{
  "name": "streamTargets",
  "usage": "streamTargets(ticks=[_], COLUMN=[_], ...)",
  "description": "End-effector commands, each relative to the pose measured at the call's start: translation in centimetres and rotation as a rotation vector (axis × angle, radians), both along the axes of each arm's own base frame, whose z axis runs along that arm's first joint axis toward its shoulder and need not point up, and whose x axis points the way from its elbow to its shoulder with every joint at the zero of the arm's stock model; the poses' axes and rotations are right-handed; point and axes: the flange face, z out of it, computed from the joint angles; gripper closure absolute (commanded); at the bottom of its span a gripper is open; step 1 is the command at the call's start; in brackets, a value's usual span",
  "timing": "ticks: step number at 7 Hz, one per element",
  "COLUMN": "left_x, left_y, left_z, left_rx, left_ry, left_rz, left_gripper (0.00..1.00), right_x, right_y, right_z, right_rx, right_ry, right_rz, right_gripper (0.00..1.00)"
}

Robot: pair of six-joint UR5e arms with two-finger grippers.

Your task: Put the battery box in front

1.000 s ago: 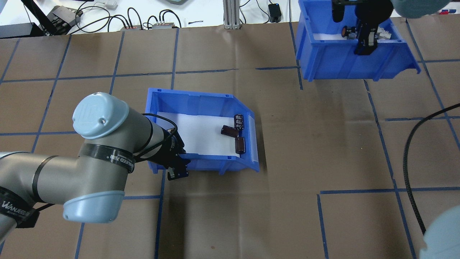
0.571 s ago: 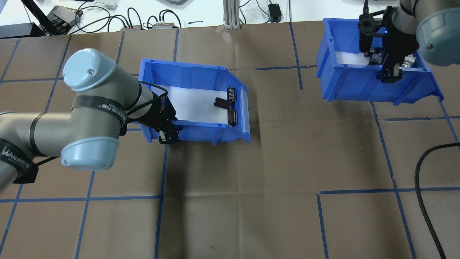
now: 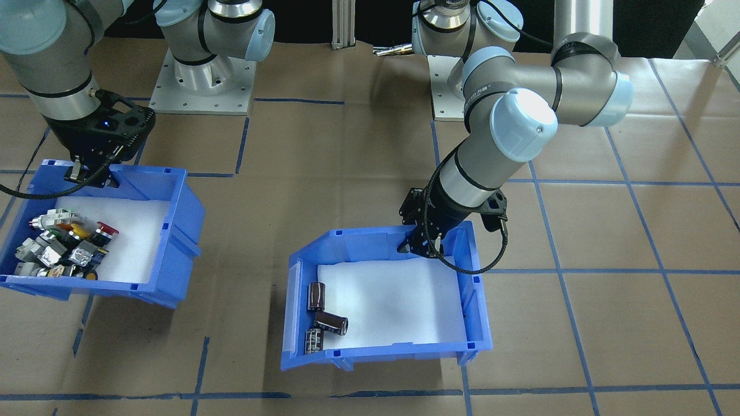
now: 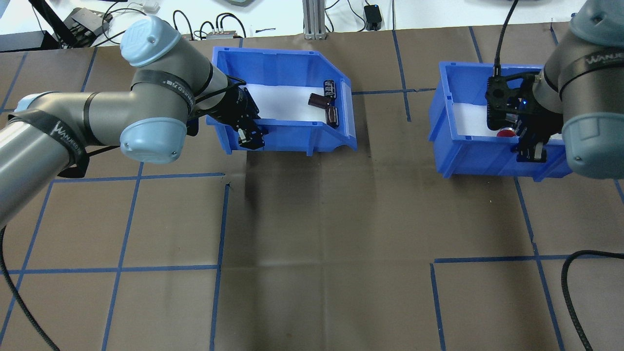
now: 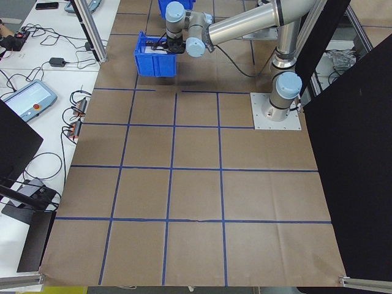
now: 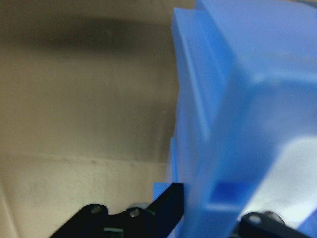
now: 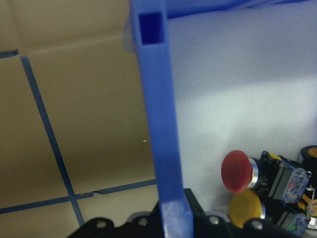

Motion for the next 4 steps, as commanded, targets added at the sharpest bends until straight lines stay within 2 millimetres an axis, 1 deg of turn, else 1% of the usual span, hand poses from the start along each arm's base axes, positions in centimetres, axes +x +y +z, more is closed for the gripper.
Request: streamTargets(ticks=[1, 2, 3, 4], left_x=[-3.3, -4.6, -5.8, -6.3], left_y=[-3.7, -5.0, -5.4, -5.4], left_z=[-1.7, -3.6, -3.9, -4.3], left_rx=[-0.033, -0.034, -0.051, -0.049], left_ry=[0.026, 0.033, 0.043, 0.064], left_rz=[-0.017, -0.001, 0.004, -0.014], left_gripper=[1.0, 1.0, 1.0, 0.96], right_x=[0.0, 0.0, 0.0, -0.2], right_y=[0.5, 0.7, 0.6, 0.5], right_z=[-0.3, -0.7, -0.7, -0.8], right_rx=[0.012, 0.017, 0.013, 0.013], right_ry=[0.002, -0.001, 0.001, 0.001], right_rz=[0.061, 0.061, 0.061, 0.06], right_gripper=[1.0, 1.0, 1.0, 1.0])
